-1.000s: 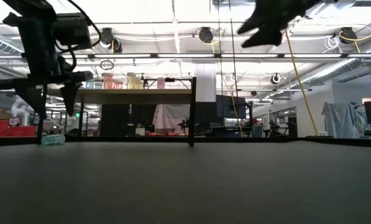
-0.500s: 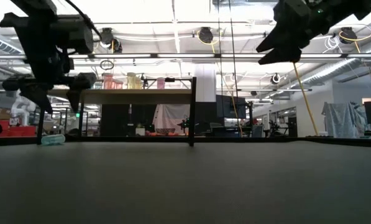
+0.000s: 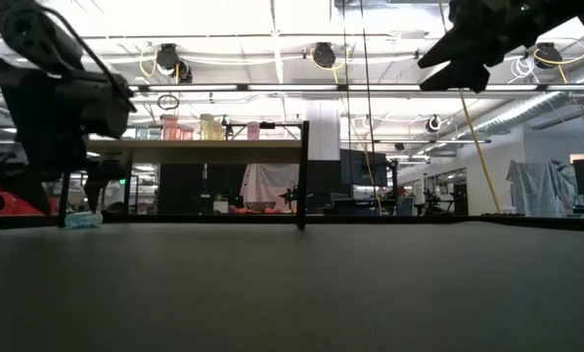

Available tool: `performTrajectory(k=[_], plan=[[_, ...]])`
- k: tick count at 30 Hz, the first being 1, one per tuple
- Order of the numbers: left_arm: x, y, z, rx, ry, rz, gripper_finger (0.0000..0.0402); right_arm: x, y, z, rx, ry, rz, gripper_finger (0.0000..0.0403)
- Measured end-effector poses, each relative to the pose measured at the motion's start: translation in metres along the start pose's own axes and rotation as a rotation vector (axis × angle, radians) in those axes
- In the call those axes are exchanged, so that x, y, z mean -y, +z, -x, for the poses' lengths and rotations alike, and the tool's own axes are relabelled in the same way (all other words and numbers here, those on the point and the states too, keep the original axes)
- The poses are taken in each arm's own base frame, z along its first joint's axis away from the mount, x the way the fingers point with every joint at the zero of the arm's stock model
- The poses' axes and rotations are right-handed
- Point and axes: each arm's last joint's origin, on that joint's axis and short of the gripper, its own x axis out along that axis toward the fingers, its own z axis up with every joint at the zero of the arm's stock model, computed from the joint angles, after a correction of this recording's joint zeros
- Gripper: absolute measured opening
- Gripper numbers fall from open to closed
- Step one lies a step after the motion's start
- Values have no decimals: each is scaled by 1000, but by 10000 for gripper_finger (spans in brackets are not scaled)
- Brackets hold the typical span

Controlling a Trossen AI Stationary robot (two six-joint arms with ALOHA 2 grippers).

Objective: Pick and place medicine bottles onto shelf by color
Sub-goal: Put the blue pill bottle on the shelf aligned with the blue pill bottles

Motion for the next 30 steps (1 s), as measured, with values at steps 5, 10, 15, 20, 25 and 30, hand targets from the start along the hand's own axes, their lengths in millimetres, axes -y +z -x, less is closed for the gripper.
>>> performTrajectory(k=[5, 10, 15, 20, 25, 30], plan=[[-4, -4, -7, -18, -7, 39, 296, 0, 1, 2, 13, 4, -2, 281], [-4, -1, -11, -13, 18, 64, 269, 0, 1, 2, 17, 6, -26, 281], [1, -2, -16, -18, 21, 29, 201, 0, 1, 2, 17, 6, -31, 281], [4, -6, -20, -33, 20, -41, 155, 0, 2, 2, 23, 7, -41, 281], [6, -7, -21, -34, 15, -26, 118, -1, 6, 2, 65, 21, -64, 281], [6, -7, -21, -33, 15, -12, 90, -2, 6, 2, 68, 23, -81, 281]])
